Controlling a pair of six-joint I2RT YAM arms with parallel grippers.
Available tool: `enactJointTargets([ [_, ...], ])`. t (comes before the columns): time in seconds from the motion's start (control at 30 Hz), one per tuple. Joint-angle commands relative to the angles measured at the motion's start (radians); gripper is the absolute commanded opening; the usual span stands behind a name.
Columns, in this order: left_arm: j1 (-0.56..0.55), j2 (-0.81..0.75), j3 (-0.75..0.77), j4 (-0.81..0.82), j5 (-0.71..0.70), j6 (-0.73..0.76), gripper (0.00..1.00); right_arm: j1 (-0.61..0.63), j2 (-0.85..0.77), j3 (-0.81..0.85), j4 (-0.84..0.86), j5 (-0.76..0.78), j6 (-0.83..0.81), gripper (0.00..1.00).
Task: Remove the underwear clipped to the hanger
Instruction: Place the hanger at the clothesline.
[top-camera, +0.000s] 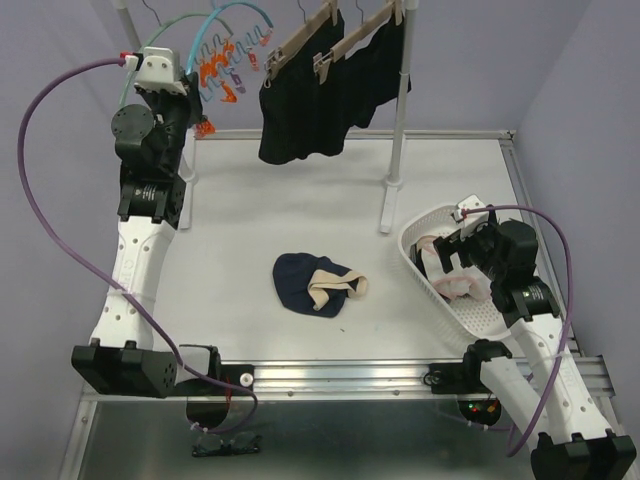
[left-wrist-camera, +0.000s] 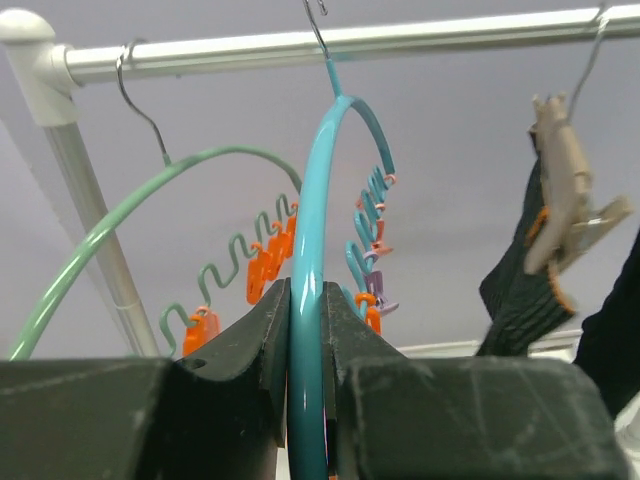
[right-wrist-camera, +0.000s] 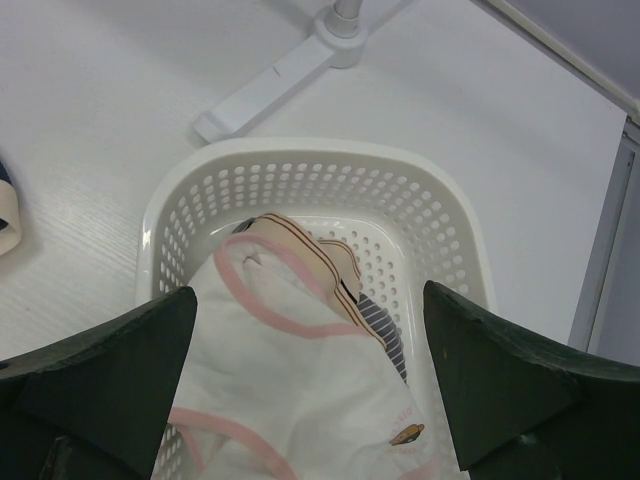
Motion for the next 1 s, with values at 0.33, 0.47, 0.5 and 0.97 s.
enactJointTargets([
  [0.33,0.037,-0.009,-0.023,0.104,-0.062,-0.021,0.11,-0.008,0.001,-0.021,0.043,-0.003,-0.004,1.00],
  [0.47,0.037,-0.022,0.020,0.040,-0.070,-0.071,0.47,-0.007,0.000,-0.023,0.037,-0.031,-0.014,1.00],
  [0.5,0.037,-0.036,0.021,0.030,-0.070,-0.079,0.58,-0.007,0.001,-0.021,0.029,-0.038,-0.023,1.00],
  [0.97,0.037,-0.405,-0.256,-0.063,-0.128,-0.203,0.93,-0.007,0.090,0.055,-0.185,-0.453,-0.327,1.00],
])
